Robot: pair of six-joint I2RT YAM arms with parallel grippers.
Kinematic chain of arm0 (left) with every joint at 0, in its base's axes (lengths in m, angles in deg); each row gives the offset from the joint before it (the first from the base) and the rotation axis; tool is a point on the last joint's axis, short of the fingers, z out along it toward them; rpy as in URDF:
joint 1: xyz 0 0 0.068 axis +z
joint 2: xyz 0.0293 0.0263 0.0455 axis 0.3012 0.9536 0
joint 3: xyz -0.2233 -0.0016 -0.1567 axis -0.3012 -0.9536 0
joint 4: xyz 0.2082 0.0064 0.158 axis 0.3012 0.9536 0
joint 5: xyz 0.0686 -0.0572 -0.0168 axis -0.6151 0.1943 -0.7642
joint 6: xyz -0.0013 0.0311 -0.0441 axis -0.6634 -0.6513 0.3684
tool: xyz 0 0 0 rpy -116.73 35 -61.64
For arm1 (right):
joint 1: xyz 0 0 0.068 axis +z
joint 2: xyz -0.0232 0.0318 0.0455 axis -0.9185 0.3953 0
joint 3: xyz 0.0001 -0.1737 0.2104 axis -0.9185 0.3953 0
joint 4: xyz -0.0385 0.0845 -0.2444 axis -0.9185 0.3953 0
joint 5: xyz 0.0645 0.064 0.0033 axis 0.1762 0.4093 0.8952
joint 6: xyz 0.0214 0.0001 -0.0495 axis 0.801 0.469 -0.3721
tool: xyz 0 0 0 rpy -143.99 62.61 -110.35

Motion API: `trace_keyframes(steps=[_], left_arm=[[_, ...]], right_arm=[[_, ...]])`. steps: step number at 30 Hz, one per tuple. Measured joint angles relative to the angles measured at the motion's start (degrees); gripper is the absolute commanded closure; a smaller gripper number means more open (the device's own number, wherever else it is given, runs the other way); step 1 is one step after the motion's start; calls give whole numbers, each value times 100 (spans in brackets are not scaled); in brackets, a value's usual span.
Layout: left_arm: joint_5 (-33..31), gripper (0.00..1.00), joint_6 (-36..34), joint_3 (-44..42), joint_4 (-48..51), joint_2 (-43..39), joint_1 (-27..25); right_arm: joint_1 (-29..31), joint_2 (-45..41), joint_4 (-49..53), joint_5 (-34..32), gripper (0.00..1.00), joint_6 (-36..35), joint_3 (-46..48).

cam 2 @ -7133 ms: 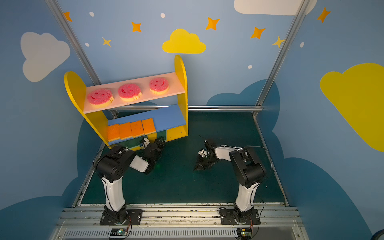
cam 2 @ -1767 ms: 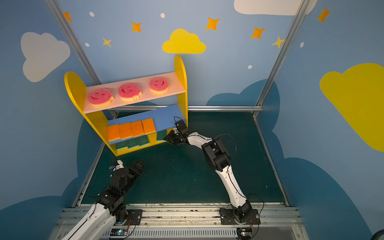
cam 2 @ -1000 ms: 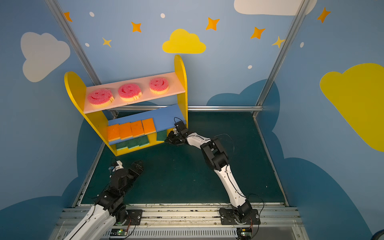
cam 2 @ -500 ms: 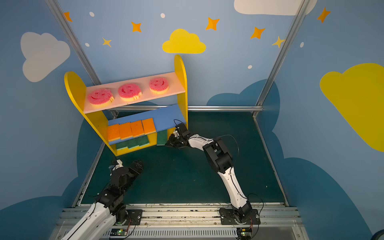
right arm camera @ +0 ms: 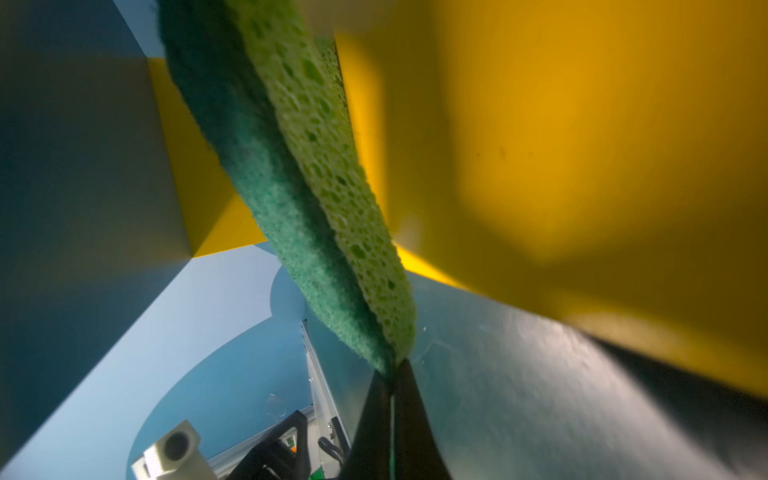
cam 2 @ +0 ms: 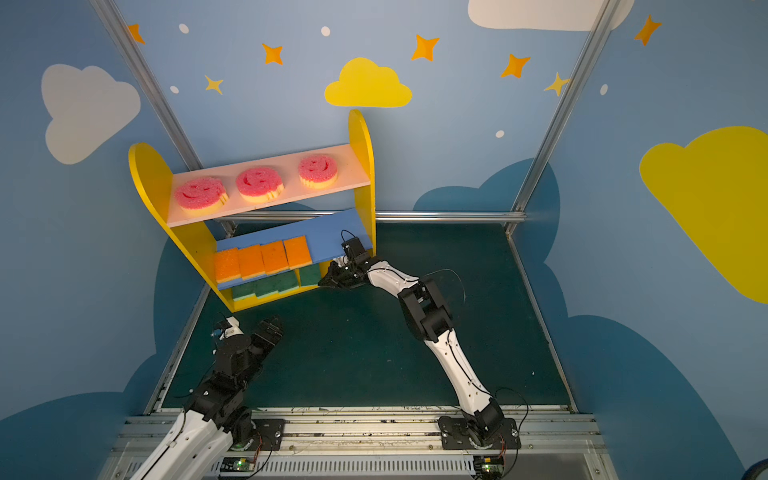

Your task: Place and organize the cleaning sponges onto the shelf

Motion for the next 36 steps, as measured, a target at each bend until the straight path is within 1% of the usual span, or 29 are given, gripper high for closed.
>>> trace_keyframes(steps=[10, 15, 22, 23, 25, 28, 31, 36], left_arm=[[0, 0, 2, 0, 81, 28, 4], [0, 0, 2, 0, 81, 103, 11], [0, 0, 0, 0, 81, 105, 11], [-2, 0, 0, 0, 81, 109, 11], [-2, 0, 0, 0, 81, 120, 15], [-2, 0, -2, 2, 81, 129, 22], [-2, 0, 0, 11, 98, 129, 24], [0, 0, 0, 208, 295, 92, 26]], right_arm=[[0, 149, 44, 33, 100, -341, -262], [0, 306, 138, -2, 100, -466, -538], [2, 442, 330, -50, 100, -503, -758], [2, 444, 345, -52, 96, -514, -776], [2, 448, 396, -55, 83, -546, -815], [7, 448, 433, -52, 71, -625, -833], [7, 448, 481, -57, 64, -686, -833], [7, 435, 496, -61, 60, -769, -782]])
